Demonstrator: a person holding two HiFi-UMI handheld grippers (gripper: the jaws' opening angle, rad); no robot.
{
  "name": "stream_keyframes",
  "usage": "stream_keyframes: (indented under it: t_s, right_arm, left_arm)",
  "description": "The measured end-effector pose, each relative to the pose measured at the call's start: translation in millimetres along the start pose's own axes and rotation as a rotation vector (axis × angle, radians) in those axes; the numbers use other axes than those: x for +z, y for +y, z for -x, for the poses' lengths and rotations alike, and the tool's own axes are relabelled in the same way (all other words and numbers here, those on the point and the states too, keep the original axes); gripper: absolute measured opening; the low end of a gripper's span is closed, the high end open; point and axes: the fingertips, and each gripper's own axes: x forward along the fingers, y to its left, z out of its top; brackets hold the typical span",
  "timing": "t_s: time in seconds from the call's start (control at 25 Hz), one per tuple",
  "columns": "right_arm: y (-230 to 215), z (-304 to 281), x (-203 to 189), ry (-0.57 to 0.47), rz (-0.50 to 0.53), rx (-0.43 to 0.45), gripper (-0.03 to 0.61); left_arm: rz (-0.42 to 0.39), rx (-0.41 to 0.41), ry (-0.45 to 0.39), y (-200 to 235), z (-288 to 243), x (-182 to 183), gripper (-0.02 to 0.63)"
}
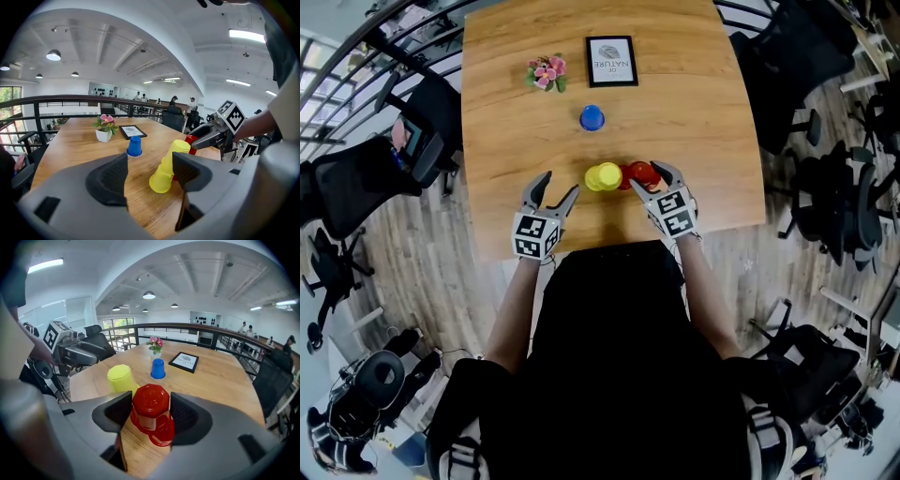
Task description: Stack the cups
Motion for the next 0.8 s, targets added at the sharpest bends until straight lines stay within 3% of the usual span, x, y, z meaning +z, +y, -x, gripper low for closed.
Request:
stream_keyframes:
  t_s: [0.32, 0.6, 0.8]
  right_arm:
    - [0, 15, 12, -0.056, -0.014, -0.027, 0.299]
    - [-14, 47, 41, -0.203, -0.130, -0.027, 0.296]
    - [-41, 48, 36, -0.215, -0.177, -0.042, 0.278]
  left_arm:
    - [-0.010, -0.014, 0.010, 8, -9, 2, 0.302]
    - [-0.021, -0.034, 0.026, 19, -39, 8, 0.302]
    - [-0.041, -0.030, 0.042, 25, -62, 15, 0.302]
